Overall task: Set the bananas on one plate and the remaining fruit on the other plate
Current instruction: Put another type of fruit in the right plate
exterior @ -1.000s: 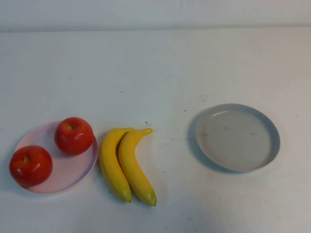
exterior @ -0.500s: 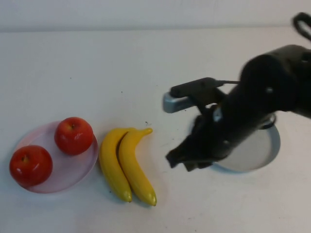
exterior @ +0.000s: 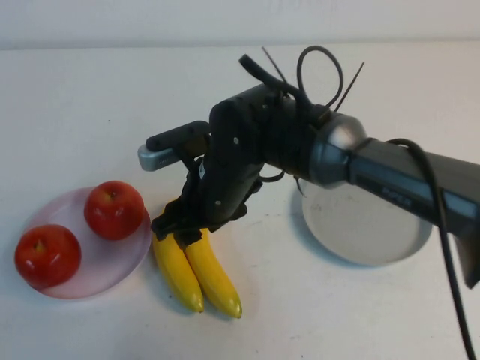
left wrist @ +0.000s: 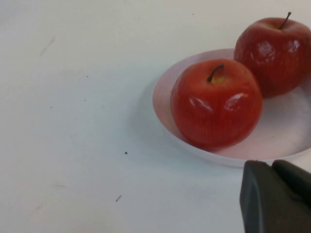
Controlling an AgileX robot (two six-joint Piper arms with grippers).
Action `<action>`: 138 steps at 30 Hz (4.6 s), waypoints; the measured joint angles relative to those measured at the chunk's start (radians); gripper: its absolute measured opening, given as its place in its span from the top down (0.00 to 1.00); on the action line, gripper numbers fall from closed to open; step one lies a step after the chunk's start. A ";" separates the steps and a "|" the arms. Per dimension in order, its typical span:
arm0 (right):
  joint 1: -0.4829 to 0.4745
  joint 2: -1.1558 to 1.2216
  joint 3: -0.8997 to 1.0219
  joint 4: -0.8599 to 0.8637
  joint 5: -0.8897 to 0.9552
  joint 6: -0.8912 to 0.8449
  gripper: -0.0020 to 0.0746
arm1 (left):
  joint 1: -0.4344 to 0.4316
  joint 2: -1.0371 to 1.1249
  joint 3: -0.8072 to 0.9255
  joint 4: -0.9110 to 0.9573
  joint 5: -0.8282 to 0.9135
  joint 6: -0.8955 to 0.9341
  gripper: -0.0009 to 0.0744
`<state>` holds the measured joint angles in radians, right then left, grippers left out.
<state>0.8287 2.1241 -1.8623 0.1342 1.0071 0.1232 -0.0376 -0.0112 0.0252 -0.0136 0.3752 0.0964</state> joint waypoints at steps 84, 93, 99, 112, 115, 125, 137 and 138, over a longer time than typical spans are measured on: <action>-0.083 -0.175 0.201 -0.087 0.042 -0.056 0.33 | 0.000 0.000 0.000 0.004 0.001 0.000 0.99; 0.054 -0.005 -0.021 -0.072 0.024 -0.079 0.33 | 0.000 0.000 0.000 0.004 0.001 0.000 0.99; 0.081 0.108 -0.152 -0.072 0.076 -0.079 0.33 | 0.000 0.000 0.000 0.004 0.001 0.000 0.99; 0.081 0.198 -0.187 -0.076 0.121 -0.075 0.35 | 0.000 0.000 0.000 0.004 0.001 0.000 0.99; 0.081 0.200 -0.187 -0.076 0.121 -0.038 0.44 | 0.000 0.000 0.000 0.004 0.001 0.000 0.99; 0.029 0.121 -0.177 -0.152 0.174 0.042 0.57 | 0.000 0.000 0.000 0.004 0.001 0.000 0.99; -0.216 -0.197 0.272 -0.245 0.035 0.185 0.57 | 0.000 0.000 0.000 0.004 0.001 0.000 0.99; -0.229 -0.197 0.281 -0.247 0.029 0.187 0.57 | 0.000 0.000 0.000 0.004 0.001 0.000 0.99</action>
<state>0.5993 1.9275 -1.5815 -0.1128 1.0363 0.3104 -0.0376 -0.0112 0.0252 -0.0098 0.3758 0.0964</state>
